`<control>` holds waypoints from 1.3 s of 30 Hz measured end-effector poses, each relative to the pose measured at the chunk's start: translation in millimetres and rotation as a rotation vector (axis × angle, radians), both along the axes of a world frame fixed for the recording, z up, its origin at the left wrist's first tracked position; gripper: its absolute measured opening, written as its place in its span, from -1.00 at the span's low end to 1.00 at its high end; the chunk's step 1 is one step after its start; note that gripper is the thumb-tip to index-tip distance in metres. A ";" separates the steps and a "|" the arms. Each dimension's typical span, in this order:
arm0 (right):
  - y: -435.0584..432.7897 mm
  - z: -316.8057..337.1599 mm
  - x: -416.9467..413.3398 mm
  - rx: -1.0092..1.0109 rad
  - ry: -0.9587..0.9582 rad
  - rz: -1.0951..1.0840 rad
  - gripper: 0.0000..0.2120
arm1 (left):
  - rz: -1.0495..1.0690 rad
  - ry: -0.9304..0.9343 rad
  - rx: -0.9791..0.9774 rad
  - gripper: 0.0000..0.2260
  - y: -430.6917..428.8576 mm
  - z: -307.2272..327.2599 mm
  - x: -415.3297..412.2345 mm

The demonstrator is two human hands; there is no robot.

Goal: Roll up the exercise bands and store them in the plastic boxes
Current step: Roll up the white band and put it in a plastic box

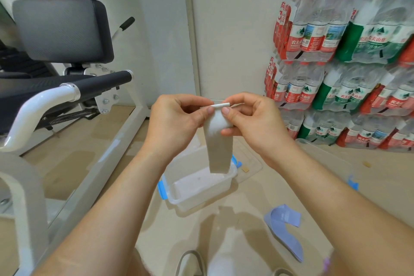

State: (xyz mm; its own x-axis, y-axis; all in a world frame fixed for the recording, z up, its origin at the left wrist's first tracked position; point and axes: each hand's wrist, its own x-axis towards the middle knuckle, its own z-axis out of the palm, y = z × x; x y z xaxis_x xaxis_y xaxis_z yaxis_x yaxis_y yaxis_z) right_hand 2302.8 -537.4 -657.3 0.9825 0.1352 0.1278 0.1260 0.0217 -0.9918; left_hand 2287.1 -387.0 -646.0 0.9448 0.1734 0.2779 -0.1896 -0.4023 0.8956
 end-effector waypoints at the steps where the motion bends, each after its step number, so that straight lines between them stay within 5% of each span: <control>1: 0.3 0.9 -0.6 -0.006 -0.009 0.006 -0.87 | 0.007 -0.020 0.010 -0.94 0.1 -0.4 0.1; 6: -0.4 6.7 -2.2 0.031 0.040 0.039 -0.89 | 0.020 -0.191 0.188 -0.82 -2.7 -0.3 -4.1; 19: -20.5 15.2 -2.7 0.340 0.295 0.269 -0.86 | -0.087 -0.535 0.540 -0.92 -1.4 7.7 -10.0; 27: -18.9 11.8 -2.0 0.175 0.153 0.164 -0.89 | -0.157 -0.021 -0.073 -0.96 -1.2 14.4 -15.3; 39: 6.3 -4.4 -3.7 -0.083 0.040 -0.097 -0.80 | -0.094 0.193 -0.262 -0.93 3.3 7.5 -7.7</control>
